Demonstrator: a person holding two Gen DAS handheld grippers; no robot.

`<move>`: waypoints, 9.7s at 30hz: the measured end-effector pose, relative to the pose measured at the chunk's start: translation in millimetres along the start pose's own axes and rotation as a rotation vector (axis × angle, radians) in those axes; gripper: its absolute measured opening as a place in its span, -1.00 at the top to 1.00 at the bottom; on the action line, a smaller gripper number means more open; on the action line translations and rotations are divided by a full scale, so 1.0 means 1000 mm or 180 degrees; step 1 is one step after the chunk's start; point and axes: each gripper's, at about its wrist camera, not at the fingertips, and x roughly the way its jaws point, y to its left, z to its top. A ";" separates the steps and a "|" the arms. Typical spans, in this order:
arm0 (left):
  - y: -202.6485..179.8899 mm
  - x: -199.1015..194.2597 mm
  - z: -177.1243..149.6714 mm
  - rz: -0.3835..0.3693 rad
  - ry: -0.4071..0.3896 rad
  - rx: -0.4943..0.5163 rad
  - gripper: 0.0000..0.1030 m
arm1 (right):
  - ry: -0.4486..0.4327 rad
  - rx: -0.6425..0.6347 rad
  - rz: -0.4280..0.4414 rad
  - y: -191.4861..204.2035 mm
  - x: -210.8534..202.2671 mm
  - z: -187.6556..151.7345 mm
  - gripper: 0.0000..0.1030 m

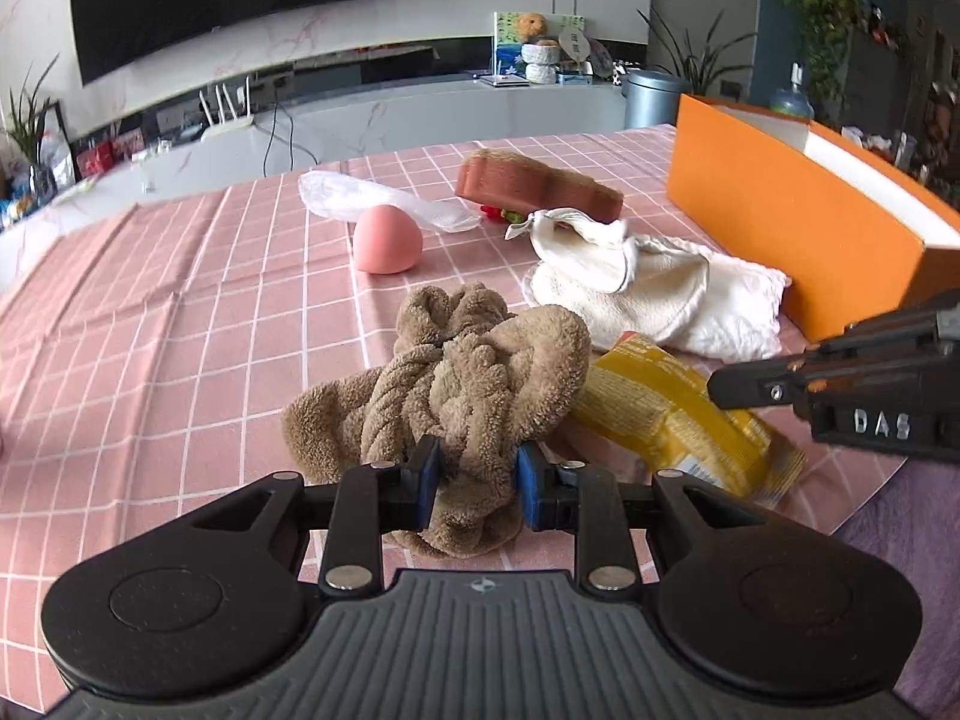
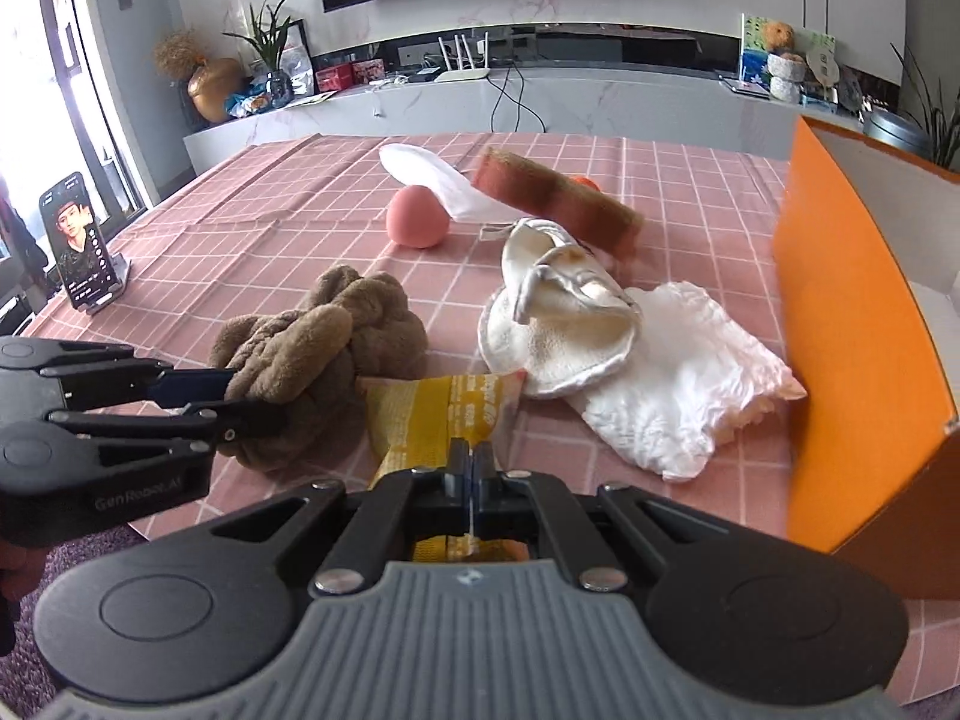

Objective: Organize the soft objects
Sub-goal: 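Grasp the brown towel with the left gripper while the right gripper grasps the yellow packet, then lift the brown towel and yellow packet and carry them over the orange box, then lower the towel and packet into the box and open both grippers, then move both grippers out of the box back over the table items, then grasp the cream drawstring bag with the left gripper while the right gripper grasps the white crumpled cloth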

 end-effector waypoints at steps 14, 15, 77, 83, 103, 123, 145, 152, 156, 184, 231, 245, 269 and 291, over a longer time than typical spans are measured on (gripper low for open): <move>-0.023 0.014 -0.002 0.0284 -0.0216 0.0765 -0.45 | 0.0063 0.0089 0.0134 0.005 0.009 0.006 0.17; -0.022 0.017 -0.002 0.0303 -0.0217 0.0769 -0.45 | 0.0077 0.0093 0.0140 0.006 0.011 0.007 0.16; -0.051 -0.055 0.086 -0.0178 -0.0995 0.0097 0.10 | -0.0903 -0.0042 -0.0335 -0.040 -0.110 0.039 0.32; -0.076 -0.052 0.106 -0.0352 -0.1123 0.0266 0.10 | -0.0982 0.0013 -0.0517 -0.063 -0.131 0.041 0.32; -0.165 0.010 0.156 -0.1008 -0.0870 0.0827 0.10 | -0.0771 0.0187 -0.1082 -0.161 -0.146 0.054 0.32; -0.217 0.082 0.166 -0.0964 -0.0341 0.1427 0.10 | -0.0037 -0.0268 -0.1307 -0.214 -0.084 0.063 0.32; -0.239 0.133 0.161 -0.1100 0.0223 0.1686 0.10 | 0.0700 -0.0521 -0.1282 -0.238 -0.035 0.068 0.32; -0.246 0.138 0.157 -0.1067 0.0305 0.1839 0.08 | 0.0914 -0.0590 -0.1269 -0.239 -0.023 0.068 0.32; -0.247 0.140 0.156 -0.1042 0.0362 0.1899 0.06 | 0.0928 -0.0632 -0.1282 -0.237 -0.022 0.067 0.41; -0.228 0.097 0.168 -0.1030 0.0192 0.1463 -0.59 | 0.0687 -0.0627 -0.1387 -0.225 -0.063 0.067 -0.10; -0.105 -0.006 0.099 -0.0740 -0.0718 0.0092 -0.49 | -0.0913 0.0530 -0.1367 -0.095 -0.123 0.024 -0.39; -0.033 -0.012 0.053 -0.0589 -0.0636 -0.0458 -0.14 | -0.0843 0.0089 -0.0965 -0.039 -0.081 0.026 -0.39; 0.004 0.043 0.062 -0.0904 -0.0251 -0.1003 -0.46 | -0.0332 -0.0618 -0.1094 -0.032 0.016 0.055 0.28; -0.013 0.126 0.081 -0.0742 0.0280 -0.1158 0.36 | -0.0135 -0.0529 -0.0747 -0.040 0.067 0.061 0.31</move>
